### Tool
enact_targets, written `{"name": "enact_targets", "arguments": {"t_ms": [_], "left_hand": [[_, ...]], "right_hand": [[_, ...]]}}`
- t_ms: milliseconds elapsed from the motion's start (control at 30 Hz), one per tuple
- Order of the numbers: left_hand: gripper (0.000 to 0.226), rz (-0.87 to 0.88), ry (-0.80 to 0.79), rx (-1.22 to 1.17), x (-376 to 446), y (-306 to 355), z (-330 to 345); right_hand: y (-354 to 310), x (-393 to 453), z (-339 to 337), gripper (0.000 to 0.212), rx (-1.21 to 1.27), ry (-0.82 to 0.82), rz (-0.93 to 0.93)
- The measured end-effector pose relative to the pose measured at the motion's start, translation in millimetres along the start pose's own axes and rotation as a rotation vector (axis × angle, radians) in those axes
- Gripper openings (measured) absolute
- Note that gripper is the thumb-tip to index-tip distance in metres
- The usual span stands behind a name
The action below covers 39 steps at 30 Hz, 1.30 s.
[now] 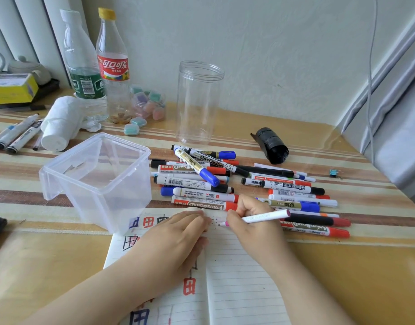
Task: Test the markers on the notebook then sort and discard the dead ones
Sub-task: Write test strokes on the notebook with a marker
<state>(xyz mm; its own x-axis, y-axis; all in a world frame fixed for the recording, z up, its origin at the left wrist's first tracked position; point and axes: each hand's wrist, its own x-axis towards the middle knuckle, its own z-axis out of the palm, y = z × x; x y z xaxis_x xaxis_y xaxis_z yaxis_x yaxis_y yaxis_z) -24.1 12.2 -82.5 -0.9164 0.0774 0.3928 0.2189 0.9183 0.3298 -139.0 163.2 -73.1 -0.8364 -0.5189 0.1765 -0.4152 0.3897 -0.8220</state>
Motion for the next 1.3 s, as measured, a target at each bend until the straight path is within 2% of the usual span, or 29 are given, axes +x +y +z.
{"name": "enact_targets", "arguments": {"t_ms": [67,200,333,500,633,700,867,1133,1300], "left_hand": [[0.034,-0.002,0.000,-0.010,0,0,0],[0.032,-0.020,0.001,-0.054,-1,-1,1],[0.031,-0.057,-0.003,-0.111,-1,-5,4],[0.041,-0.144,0.029,-0.287,0,-5,1],[0.015,-0.120,0.118,-0.266,3,-4,-5],[0.008,-0.101,0.159,-0.256,3,-3,-7],[0.007,-0.064,0.162,-0.254,3,0,-9],[0.016,0.001,0.170,-0.268,4,2,-10],[0.015,0.017,0.248,-0.298,4,8,-15]], "right_hand": [[-1,0,-1,0.025,-0.001,0.003,0.013],[-2,-2,-2,0.031,0.042,0.000,0.022],[-3,-3,-2,0.025,0.023,-0.003,0.027],[-10,-6,-6,0.034,0.339,0.024,-0.012],[-20,-11,-6,0.026,0.536,-0.060,-0.068],[-23,-13,-5,0.024,0.550,-0.082,-0.104],[-26,-14,-4,0.026,0.516,-0.097,-0.123],[-30,-16,2,0.026,0.504,-0.155,-0.071],[-33,-17,8,0.026,0.540,-0.144,-0.073]]}}
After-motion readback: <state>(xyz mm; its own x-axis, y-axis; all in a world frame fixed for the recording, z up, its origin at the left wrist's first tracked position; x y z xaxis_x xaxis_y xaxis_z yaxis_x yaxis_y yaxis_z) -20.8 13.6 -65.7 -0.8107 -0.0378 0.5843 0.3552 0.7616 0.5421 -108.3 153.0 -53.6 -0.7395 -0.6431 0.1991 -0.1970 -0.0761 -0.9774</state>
